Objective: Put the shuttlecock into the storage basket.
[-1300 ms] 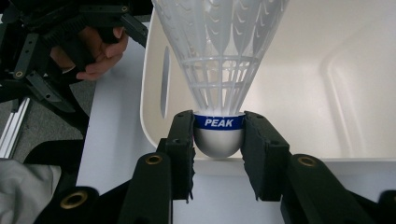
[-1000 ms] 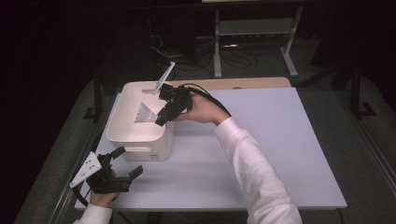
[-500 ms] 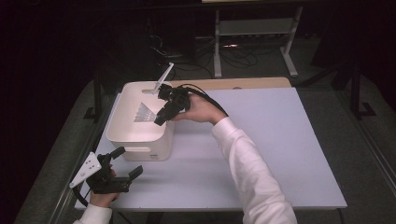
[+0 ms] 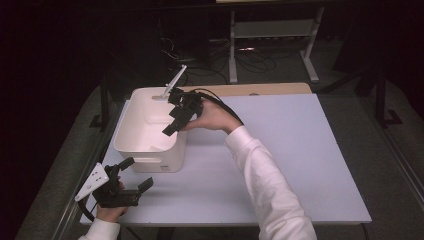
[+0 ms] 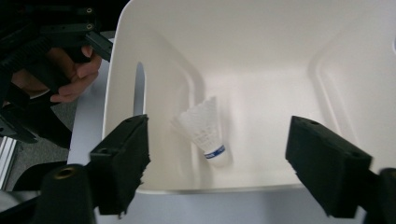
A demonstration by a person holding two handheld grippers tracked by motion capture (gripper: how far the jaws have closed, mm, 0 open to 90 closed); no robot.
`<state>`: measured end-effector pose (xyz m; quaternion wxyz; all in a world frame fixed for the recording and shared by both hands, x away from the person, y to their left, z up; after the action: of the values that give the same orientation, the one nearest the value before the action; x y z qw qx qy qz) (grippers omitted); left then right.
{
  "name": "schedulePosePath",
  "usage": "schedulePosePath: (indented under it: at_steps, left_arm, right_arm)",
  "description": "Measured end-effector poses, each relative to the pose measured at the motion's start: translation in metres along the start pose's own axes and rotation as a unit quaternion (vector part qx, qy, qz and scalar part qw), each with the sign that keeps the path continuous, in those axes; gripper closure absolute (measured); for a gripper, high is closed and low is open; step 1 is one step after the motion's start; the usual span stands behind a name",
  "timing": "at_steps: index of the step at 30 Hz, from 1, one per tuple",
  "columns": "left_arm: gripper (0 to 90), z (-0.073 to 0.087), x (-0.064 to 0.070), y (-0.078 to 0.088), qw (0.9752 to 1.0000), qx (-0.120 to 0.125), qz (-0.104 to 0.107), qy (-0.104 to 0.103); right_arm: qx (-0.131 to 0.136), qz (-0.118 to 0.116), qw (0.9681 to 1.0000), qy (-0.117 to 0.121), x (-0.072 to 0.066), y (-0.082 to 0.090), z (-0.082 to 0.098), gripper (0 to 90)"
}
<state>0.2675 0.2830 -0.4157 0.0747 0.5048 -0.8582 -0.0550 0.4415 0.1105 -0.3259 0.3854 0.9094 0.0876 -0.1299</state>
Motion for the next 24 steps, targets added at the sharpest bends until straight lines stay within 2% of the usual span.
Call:
schedulePosePath:
  at_steps: [3, 5, 6, 9, 11, 15, 17, 22, 23, 24]
  left_arm:
    - [0.0, 0.0, 0.0, 0.0, 1.0, 0.0, 0.0, -0.001]
    - [0.0, 0.0, 0.0, 0.0, 1.0, 0.0, 0.0, -0.001]
    - [0.0, 0.0, 0.0, 0.0, 1.0, 0.0, -0.001, -0.001]
    - [0.0, 0.0, 0.0, 0.0, 1.0, -0.001, -0.001, 0.0]
    - [0.0, 0.0, 0.0, 0.0, 1.0, -0.001, -0.001, 0.0]
    - [0.0, 0.0, 0.0, 0.0, 1.0, 0.002, 0.0, 0.001]
    - [0.0, 0.0, 0.0, 0.0, 1.0, 0.001, 0.0, 0.0]
    - [0.0, 0.001, 0.0, -0.001, 1.0, 0.0, 0.0, -0.001]
    - [0.0, 0.001, 0.0, -0.001, 1.0, 0.0, -0.001, -0.002]
    - [0.0, 0.001, -0.001, -0.001, 1.0, -0.002, -0.002, -0.005]
  right_arm:
    - [0.009, 0.009, 0.9999, 0.005, 0.001, 0.006, 0.001, 11.0]
    - [0.019, 0.019, 0.9996, -0.001, 0.0, 0.01, 0.0, 2.1]
    - [0.021, 0.026, 0.9994, -0.002, 0.0, 0.011, 0.0, 0.6]
    - [0.023, 0.04, 0.9989, -0.001, 0.001, 0.014, 0.003, 0.0]
    - [0.029, 0.041, 0.9987, -0.004, 0.001, 0.016, 0.005, 0.0]
    - [0.05, 0.052, 0.9974, -0.004, 0.002, 0.024, 0.009, 0.0]
    - [0.063, 0.05, 0.9967, -0.002, 0.001, 0.027, 0.011, 0.0]
    - [0.069, 0.054, 0.9961, -0.004, 0.001, 0.032, 0.017, 0.0]
    - [0.072, 0.053, 0.996, -0.011, -0.001, 0.033, 0.018, 0.0]
    - [0.071, 0.052, 0.9961, -0.006, -0.001, 0.034, 0.02, 0.0]
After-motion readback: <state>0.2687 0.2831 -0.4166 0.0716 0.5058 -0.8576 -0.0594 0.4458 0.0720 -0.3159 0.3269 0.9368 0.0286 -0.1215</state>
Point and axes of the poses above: each handheld gripper's, and its own axes: y roughly backward along the jaws, z roughly out of its underside, x roughly to its right, the point moved 5 cm from there along -y, roughly forward along the jaws, and after that the axes turned 15 degrees about -z, right-handed, at the moved point
